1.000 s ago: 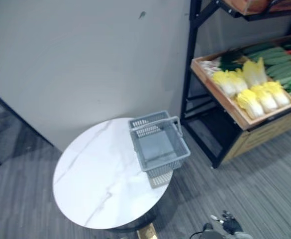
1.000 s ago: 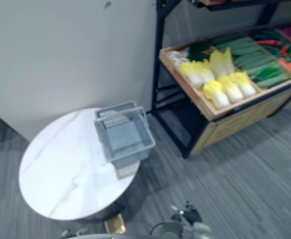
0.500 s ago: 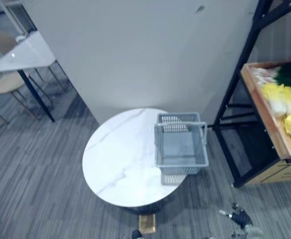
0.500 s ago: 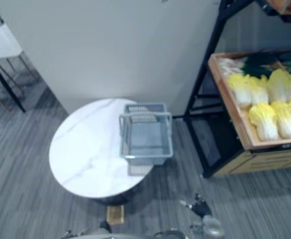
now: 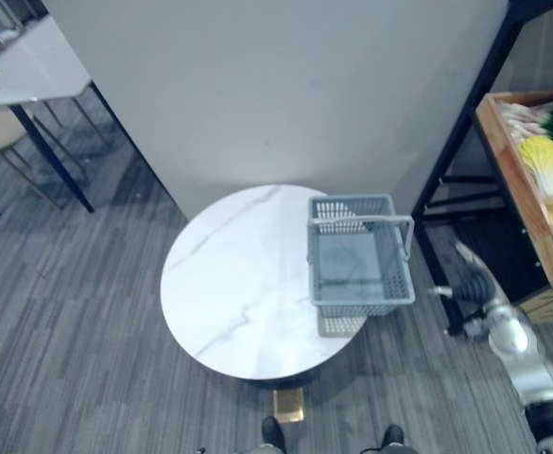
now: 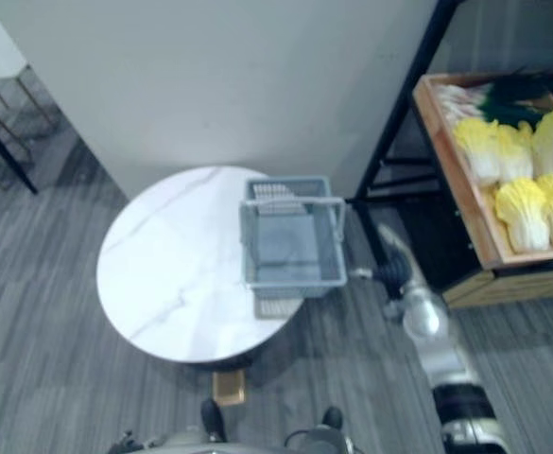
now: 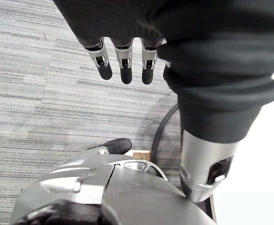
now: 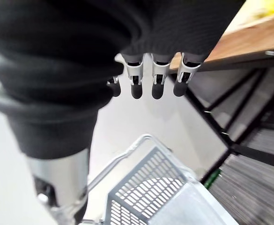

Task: Pick vegetable in the basket

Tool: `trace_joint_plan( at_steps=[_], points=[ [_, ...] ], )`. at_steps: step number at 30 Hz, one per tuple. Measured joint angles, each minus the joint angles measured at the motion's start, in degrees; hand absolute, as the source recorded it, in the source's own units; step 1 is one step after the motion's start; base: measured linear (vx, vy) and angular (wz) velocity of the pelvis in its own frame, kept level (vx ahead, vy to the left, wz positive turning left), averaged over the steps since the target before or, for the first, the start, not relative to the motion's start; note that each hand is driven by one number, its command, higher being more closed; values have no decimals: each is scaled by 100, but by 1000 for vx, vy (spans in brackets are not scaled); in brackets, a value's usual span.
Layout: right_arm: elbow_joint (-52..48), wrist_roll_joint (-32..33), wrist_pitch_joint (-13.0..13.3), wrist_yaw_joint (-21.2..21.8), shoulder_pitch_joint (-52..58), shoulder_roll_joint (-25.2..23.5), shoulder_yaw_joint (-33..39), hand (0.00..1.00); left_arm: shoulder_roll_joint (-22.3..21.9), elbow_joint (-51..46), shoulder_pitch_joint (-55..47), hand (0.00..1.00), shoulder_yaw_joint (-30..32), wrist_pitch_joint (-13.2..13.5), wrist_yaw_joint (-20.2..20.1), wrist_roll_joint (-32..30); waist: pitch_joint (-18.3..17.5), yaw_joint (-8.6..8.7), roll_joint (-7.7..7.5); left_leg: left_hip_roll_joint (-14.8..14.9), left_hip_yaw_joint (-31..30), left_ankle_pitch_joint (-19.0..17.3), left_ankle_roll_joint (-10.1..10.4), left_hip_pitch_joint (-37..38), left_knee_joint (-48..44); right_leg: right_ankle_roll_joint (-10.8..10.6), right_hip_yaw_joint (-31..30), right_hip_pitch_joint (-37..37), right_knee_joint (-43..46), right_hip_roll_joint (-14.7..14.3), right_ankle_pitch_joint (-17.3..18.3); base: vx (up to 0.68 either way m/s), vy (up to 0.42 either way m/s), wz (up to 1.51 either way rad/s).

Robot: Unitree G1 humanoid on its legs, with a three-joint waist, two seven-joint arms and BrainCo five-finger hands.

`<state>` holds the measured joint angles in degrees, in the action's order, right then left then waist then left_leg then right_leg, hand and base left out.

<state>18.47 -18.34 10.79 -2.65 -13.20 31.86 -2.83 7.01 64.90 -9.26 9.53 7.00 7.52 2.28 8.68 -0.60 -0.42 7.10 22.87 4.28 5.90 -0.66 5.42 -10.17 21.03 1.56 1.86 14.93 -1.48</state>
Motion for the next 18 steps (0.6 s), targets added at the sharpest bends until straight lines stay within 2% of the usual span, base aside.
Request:
trace_joint_plan(
  at_steps=[3,7,9,12,18],
  points=[
    [38,-232,2,-10,-766,149,-530,0,18,-119,10,0,0,5,-2,-25,73,-142,-87,-4,-27,9,-8,-33,1,5,39,10,-9,-1,-4,40,-3,4],
    [247,-522,8,-21,-1864,168,-1204,0,15,-172,36,0,126,28,3,4,229,-216,-162,-10,-187,69,-31,-164,3,46,127,16,-71,-5,-49,-5,2,19],
    [476,-663,5,-17,-2565,338,-1549,0,12,-179,127,0,166,14,5,153,408,-330,-179,-12,-297,127,-60,-258,7,64,192,29,-96,-11,-86,-42,7,21],
    [837,-676,-14,-10,-3087,334,-1801,0,5,-172,121,0,212,-3,10,177,470,-478,-218,9,-329,163,-61,-357,8,73,211,109,-87,-33,-93,-48,2,11],
    [1710,-941,-47,75,-3942,305,-2257,0,-10,-229,136,0,202,10,32,343,673,-556,-226,34,-514,274,-58,-518,13,86,348,142,-84,-69,-101,-14,-6,12]
  ],
)
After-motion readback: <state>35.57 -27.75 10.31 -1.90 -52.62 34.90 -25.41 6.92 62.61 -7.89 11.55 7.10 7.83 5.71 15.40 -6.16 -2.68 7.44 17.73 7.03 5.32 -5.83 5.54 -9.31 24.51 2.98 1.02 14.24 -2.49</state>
